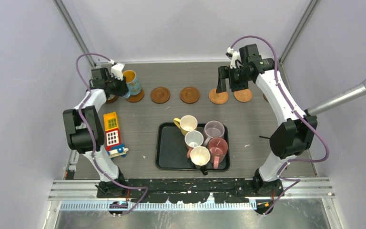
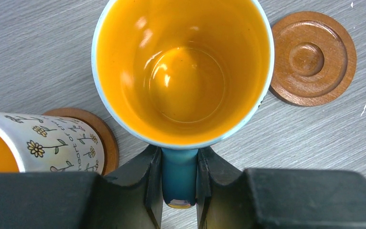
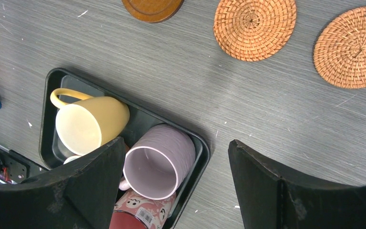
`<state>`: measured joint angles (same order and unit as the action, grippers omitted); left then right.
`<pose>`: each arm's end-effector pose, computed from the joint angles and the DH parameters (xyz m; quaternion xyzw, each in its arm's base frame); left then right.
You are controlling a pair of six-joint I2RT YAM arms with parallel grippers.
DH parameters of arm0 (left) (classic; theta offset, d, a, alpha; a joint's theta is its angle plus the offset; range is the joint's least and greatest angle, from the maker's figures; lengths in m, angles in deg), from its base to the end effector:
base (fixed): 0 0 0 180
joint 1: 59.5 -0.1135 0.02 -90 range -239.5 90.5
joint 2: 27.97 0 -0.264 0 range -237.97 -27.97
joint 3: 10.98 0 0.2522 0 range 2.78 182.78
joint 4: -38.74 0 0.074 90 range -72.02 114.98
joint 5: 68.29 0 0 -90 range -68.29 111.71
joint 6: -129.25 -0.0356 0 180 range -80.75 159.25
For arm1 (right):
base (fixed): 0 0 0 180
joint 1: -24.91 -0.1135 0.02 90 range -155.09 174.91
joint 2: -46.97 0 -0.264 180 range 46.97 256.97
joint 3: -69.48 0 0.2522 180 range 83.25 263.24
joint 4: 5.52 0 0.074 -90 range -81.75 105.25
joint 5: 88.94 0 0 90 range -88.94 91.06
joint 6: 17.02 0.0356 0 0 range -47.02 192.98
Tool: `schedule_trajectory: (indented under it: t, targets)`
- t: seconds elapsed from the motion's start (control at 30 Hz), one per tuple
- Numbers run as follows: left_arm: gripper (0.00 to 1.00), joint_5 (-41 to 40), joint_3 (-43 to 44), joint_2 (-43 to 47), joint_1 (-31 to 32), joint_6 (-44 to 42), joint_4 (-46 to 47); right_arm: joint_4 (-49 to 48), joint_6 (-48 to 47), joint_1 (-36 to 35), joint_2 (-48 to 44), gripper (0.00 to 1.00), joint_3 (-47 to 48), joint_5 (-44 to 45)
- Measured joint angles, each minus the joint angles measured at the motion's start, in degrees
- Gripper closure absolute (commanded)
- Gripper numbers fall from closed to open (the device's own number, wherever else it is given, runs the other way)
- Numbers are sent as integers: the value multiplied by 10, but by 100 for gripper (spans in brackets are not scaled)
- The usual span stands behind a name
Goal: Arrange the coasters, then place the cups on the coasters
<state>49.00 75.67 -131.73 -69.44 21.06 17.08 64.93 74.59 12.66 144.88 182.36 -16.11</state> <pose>0.4029 0.0540 0.2296 0.1648 0.8667 -0.1042 0.4592 0.3507 0.0869 0.3511 -0.1317 0.9361 0.1769 0.2740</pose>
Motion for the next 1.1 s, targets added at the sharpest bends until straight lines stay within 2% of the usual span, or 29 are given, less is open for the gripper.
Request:
schedule_trajectory:
  t: [0.43, 0.57, 0.77, 0.93, 1.1]
  targets:
    - [98, 3, 0, -20, 0, -37, -23, 0, 0, 0, 3, 16, 0, -1]
    - [85, 3, 0, -20, 0, -53, -24, 0, 0, 0, 3, 16, 0, -1]
    - [75, 5, 1, -20, 0, -78, -32, 0, -1, 0, 3, 16, 0, -1]
    - [50, 12, 1, -20, -1, -95, -36, 0, -3, 0, 3, 16, 0, -1]
    - [41, 14, 1, -19, -3, -101, -49, 0, -5, 0, 3, 16, 0, -1]
